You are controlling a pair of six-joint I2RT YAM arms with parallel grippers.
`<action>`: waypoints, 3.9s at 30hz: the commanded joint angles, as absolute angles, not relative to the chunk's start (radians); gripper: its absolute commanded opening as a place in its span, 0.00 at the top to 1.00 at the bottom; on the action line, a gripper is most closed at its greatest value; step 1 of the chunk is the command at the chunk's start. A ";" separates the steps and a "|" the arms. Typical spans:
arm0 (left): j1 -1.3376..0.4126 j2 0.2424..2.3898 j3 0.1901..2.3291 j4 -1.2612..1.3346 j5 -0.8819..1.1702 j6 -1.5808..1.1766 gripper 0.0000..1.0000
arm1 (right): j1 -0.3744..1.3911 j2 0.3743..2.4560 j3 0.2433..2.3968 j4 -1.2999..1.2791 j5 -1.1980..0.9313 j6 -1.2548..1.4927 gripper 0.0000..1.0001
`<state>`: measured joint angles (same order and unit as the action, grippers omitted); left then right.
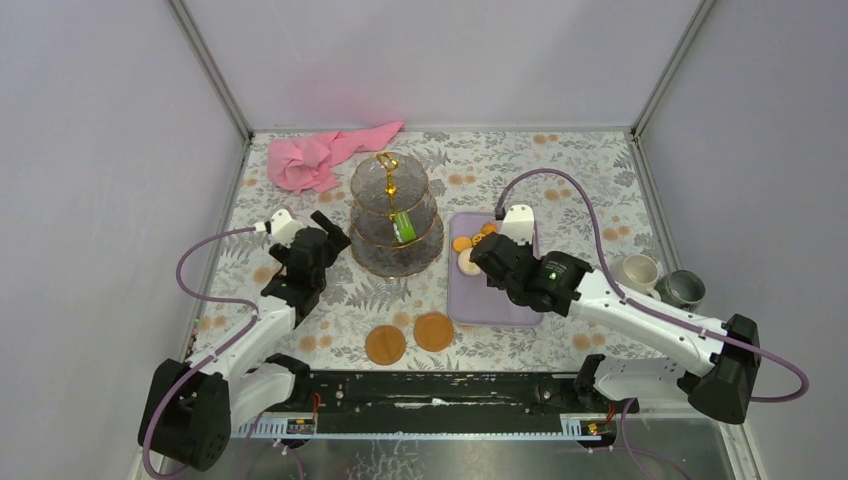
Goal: Serve the afternoon tea
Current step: Place the clamp on the tray, then pick up the clamp from the tray.
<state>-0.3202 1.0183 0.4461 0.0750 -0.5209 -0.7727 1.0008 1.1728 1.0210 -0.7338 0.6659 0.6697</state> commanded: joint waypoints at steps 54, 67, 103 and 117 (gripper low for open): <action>-0.347 1.014 0.422 0.111 -0.557 -0.779 0.00 | 1.171 1.332 0.706 -0.502 0.509 0.946 0.54; -0.354 1.013 0.418 0.109 -0.564 -0.779 0.00 | 1.170 1.391 0.664 -0.430 0.537 0.968 0.51; -0.364 1.027 0.419 0.108 -0.580 -0.769 0.00 | 1.171 1.388 0.746 -0.489 0.651 0.923 0.35; -0.364 1.034 0.421 0.110 -0.582 -0.766 0.00 | 1.152 1.395 0.735 -0.437 0.663 0.898 0.35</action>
<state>-0.3592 1.0332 0.4278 0.0746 -0.5484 -0.7761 1.1667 1.4017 0.7101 -0.4595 0.6167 0.9104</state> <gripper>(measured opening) 0.997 0.650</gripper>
